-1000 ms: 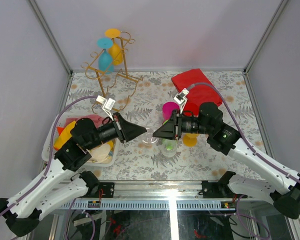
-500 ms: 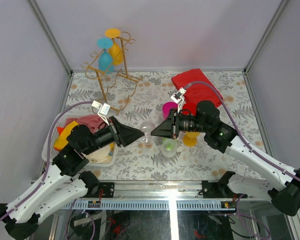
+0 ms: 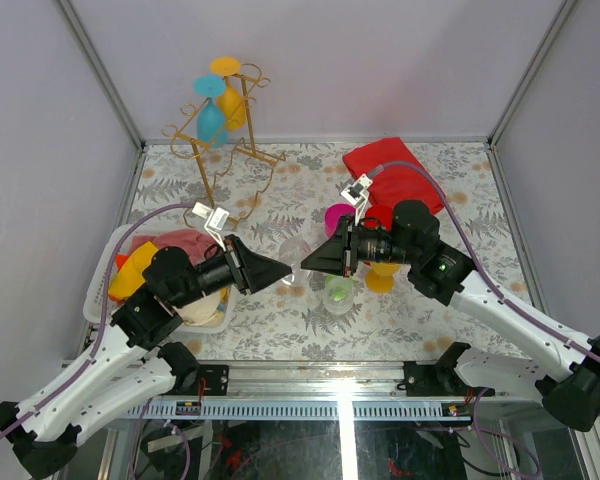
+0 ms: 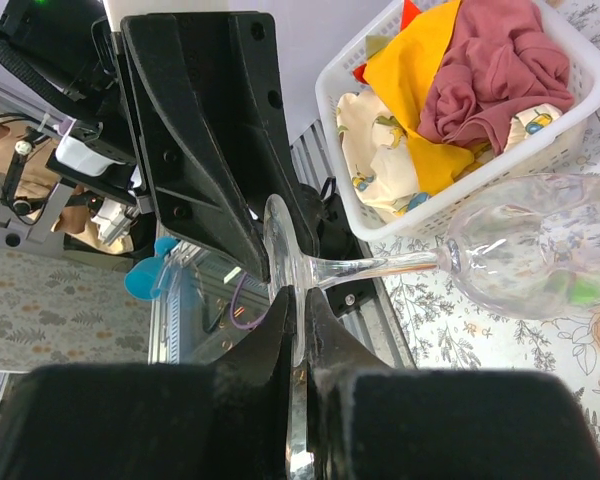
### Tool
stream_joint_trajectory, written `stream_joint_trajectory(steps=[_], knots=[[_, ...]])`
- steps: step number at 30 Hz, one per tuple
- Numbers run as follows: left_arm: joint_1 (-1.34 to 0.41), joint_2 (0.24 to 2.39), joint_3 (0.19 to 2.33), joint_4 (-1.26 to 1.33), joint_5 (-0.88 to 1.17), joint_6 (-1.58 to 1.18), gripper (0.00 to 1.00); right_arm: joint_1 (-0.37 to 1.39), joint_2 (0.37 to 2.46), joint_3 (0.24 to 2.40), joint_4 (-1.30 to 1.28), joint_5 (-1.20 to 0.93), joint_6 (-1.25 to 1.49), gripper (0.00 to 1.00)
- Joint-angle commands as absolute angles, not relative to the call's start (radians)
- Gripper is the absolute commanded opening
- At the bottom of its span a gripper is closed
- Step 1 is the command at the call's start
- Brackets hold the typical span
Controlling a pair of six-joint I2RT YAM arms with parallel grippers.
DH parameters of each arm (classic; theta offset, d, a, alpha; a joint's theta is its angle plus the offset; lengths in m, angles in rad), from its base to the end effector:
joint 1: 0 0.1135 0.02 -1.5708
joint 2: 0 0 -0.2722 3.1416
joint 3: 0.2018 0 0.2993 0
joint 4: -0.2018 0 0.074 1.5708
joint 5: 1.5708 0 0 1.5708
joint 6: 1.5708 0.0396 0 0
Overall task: Take the wine glass off the wine glass rack
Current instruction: Place the wine glass at the center of the board.
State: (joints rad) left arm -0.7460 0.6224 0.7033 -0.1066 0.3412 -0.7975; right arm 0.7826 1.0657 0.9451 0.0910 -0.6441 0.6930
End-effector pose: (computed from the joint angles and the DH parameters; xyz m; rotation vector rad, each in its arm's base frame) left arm 0.1361 -0.1438 0.3528 0.2528 1.7857 -1.4285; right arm 0.1904 0.2229 0.3729 -0.6538 1.7473 1.5972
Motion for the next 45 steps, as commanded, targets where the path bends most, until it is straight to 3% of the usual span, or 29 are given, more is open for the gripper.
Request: stream_joint_trajectory(steps=[1, 5, 9, 13, 17, 20, 25, 32, 45], knots=[[-0.753, 0.617, 0.695, -0.064, 0.369, -0.802, 0.26, 0.782, 1.034, 1.006, 0.178, -0.625, 0.657, 0.00], [-0.755, 0.620, 0.697, -0.064, 0.363, -0.802, 0.26, 0.782, 1.029, 1.008, 0.188, -0.635, 0.658, 0.00], [-0.754, 0.638, 0.694, -0.027, 0.376, -0.809, 0.16, 0.782, 1.027, 1.004, 0.204, -0.654, 0.664, 0.00], [-0.757, 0.657, 0.687, 0.001, 0.394, -0.812, 0.14, 0.782, 1.019, 1.000, 0.218, -0.659, 0.667, 0.00], [-0.759, 0.661, 0.686, 0.005, 0.408, -0.797, 0.00, 0.782, 1.012, 1.001, 0.217, -0.661, 0.667, 0.01], [-0.759, 0.655, 0.688, 0.005, 0.431, -0.764, 0.00, 0.782, 0.994, 1.005, 0.184, -0.642, 0.636, 0.12], [-0.761, 0.589, 0.677, 0.011, 0.450, -0.632, 0.00, 0.782, 0.949, 1.052, -0.022, -0.463, 0.501, 0.48], [-0.761, 0.440, 0.610, 0.099, 0.520, -0.453, 0.00, 0.779, 0.957, 1.136, -0.272, -0.164, 0.438, 0.71], [-0.762, 0.335, 0.511, 0.207, 0.765, -0.352, 0.00, 0.564, 1.038, 1.118, -0.122, -0.654, 0.614, 0.78]])
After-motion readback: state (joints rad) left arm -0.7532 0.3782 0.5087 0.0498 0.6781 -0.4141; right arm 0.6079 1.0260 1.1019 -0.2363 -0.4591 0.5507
